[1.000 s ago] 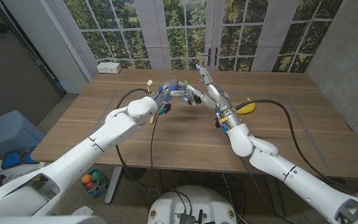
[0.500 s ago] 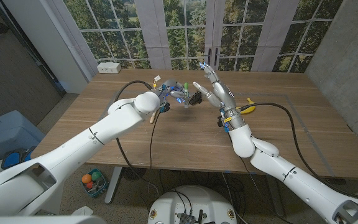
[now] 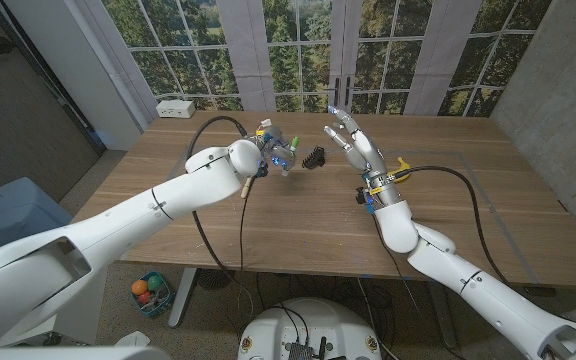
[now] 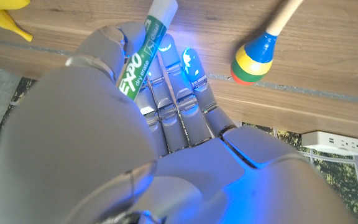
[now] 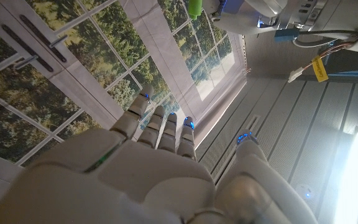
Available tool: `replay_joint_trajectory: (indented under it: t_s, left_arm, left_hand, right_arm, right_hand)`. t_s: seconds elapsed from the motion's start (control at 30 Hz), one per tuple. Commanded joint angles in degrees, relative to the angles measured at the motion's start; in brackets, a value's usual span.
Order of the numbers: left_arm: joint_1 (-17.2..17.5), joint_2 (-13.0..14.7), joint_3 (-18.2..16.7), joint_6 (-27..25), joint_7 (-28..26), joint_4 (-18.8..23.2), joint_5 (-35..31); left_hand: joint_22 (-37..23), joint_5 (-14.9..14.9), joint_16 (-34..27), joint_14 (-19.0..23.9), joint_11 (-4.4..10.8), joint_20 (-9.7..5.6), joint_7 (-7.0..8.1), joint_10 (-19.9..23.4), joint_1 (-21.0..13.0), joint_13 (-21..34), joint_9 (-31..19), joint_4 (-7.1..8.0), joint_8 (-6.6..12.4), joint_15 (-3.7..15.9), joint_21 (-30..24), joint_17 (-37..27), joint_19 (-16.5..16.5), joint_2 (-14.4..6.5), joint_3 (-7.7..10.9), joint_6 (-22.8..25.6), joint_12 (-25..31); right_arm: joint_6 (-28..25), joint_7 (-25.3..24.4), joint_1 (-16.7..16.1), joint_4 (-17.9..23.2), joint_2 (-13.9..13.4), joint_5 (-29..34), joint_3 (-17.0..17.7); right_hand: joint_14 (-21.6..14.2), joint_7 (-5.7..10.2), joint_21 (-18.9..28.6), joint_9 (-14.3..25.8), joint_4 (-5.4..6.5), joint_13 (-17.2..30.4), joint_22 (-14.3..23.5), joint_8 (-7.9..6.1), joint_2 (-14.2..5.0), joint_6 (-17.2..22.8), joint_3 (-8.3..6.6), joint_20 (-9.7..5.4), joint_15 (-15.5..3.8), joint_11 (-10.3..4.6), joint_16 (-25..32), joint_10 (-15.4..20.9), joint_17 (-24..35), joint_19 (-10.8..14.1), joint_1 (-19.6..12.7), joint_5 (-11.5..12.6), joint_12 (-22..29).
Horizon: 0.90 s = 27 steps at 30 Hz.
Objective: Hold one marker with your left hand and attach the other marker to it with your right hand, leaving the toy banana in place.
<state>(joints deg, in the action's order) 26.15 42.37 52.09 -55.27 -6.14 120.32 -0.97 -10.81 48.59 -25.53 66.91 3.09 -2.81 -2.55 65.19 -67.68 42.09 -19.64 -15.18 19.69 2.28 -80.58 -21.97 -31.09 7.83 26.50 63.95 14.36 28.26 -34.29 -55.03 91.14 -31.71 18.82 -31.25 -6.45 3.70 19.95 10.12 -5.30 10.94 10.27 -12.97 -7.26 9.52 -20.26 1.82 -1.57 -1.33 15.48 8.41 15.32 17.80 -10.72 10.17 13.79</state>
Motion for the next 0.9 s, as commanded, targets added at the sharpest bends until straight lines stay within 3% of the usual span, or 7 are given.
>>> replay_joint_trajectory:
  t_s: [0.03, 0.37, 0.57, 0.7, 0.77, 0.8, 0.9]
  left_arm:
    - [-7.1, 2.2, 9.3, -0.2, 7.7, -3.1, -9.2]
    - [-11.0, 0.7, 16.0, 0.1, 15.8, -7.3, -20.3]
    - [-12.7, -0.6, 19.3, -0.4, 20.5, -9.2, -26.8]
    - [-13.5, -1.5, 21.3, 0.3, 23.5, -10.8, -31.0]
    - [-14.3, -1.1, 22.1, 4.2, 25.6, -11.8, -32.6]
    - [-14.4, -1.4, 22.4, 4.5, 26.7, -12.2, -33.8]
    - [-14.6, -2.5, 23.1, 5.1, 29.5, -13.7, -37.3]
  left_hand:
    - [-0.2, -0.8, -1.6, 10.2, 5.9, -7.79, 0.29, 5.5, -0.4, -0.5, 0.1, 6.29, -0.36, 11.18, -0.6, -7.8, 0.6, -1.3, 5.75, -0.5, -0.6]
    - [-0.1, -3.8, -1.4, 8.8, 6.2, -7.78, 0.68, 4.9, -0.6, -1.9, 0.5, 6.16, -1.0, 11.23, -1.2, -9.6, 1.6, -2.2, 4.6, -1.0, -1.9]
    - [0.0, -6.5, -1.2, 7.6, 7.23, -7.68, 1.12, 4.9, -1.0, -3.0, 0.9, 5.89, -1.54, 11.29, -1.6, -10.9, 2.5, -2.7, 3.74, -1.3, -2.5]
    - [0.1, -9.3, -0.7, 6.3, 7.57, -7.27, 1.37, 4.2, -1.3, -3.9, 1.3, 5.71, -2.04, 11.36, -1.7, -11.8, 3.4, -3.1, 2.9, -1.3, -3.0]
    - [0.2, -10.4, -0.1, 5.7, 7.72, -7.25, 1.48, 3.9, -1.3, -4.3, 1.5, 5.75, -2.34, 11.4, -1.7, -11.6, 3.5, -3.3, 2.53, -1.4, -3.1]
    - [0.3, -12.6, 1.0, 5.3, 7.85, -7.11, 1.78, 3.7, -1.4, -5.0, 1.7, 5.68, -2.85, 11.45, -1.7, -10.7, 3.6, -3.8, 1.91, -1.3, -3.0]
    - [0.4, -15.3, 2.7, 4.7, 7.78, -7.05, 1.83, 3.3, -1.7, -5.9, 2.1, 5.5, -3.5, 11.52, -1.7, -9.1, 3.7, -4.1, 1.17, -1.1, -3.0]
  right_arm:
    - [-0.1, 8.4, -2.3, 1.3, -0.3, -10.7, 2.7]
    - [-0.2, 12.2, -3.4, 1.3, 0.1, -16.2, 4.4]
    - [0.0, 13.4, -3.7, 1.0, 0.5, -17.9, 5.2]
    - [-0.2, 14.2, -3.8, 0.8, 0.6, -19.1, 5.6]
    - [-0.1, 14.5, -3.8, 0.7, 0.7, -19.6, 5.8]
    - [-0.1, 14.5, -3.8, 0.6, 0.8, -19.7, 5.9]
    - [-0.1, 14.9, -3.7, 0.3, 0.9, -20.0, 6.0]
  right_hand:
    - [-0.7, -0.06, -0.1, 0.2, 0.17, 0.1, 0.2, -0.49, 0.11, 0.9, -0.03, 0.31, -0.03, 0.12, 0.4, 0.8, 0.2, 0.0, 0.4, 0.0, 0.4]
    - [-0.7, -0.57, -0.3, 0.2, 0.2, 0.1, 0.2, -0.33, 0.16, 1.3, 0.07, 0.46, 0.14, 0.43, 0.5, 1.1, 0.3, -0.1, 0.7, -0.1, 0.2]
    - [-0.6, -0.68, -0.4, 0.2, 0.18, 0.2, 0.2, -0.21, 0.2, 1.5, 0.11, 0.48, 0.17, 0.57, 0.5, 1.2, 0.4, -0.2, 0.8, -0.1, 0.1]
    - [-0.6, -0.78, -0.5, 0.2, 0.15, 0.2, 0.2, -0.12, 0.21, 1.5, 0.13, 0.49, 0.19, 0.59, 0.5, 1.2, 0.4, -0.2, 0.9, -0.1, 0.1]
    - [-0.6, -0.81, -0.5, 0.2, 0.14, 0.2, 0.2, -0.08, 0.21, 1.6, 0.13, 0.49, 0.27, 0.57, 0.5, 1.2, 0.4, -0.2, 0.9, -0.1, 0.0]
    - [-0.6, -0.82, -0.6, 0.2, 0.13, 0.2, 0.2, -0.04, 0.21, 1.6, 0.13, 0.5, 0.37, 0.62, 0.5, 1.2, 0.4, -0.2, 0.9, -0.1, 0.0]
    - [-0.6, -0.84, -0.6, 0.2, 0.11, 0.2, 0.2, 0.03, 0.21, 1.6, 0.14, 0.52, 0.37, 0.6, 0.5, 1.2, 0.5, -0.2, 1.0, 0.0, -0.1]
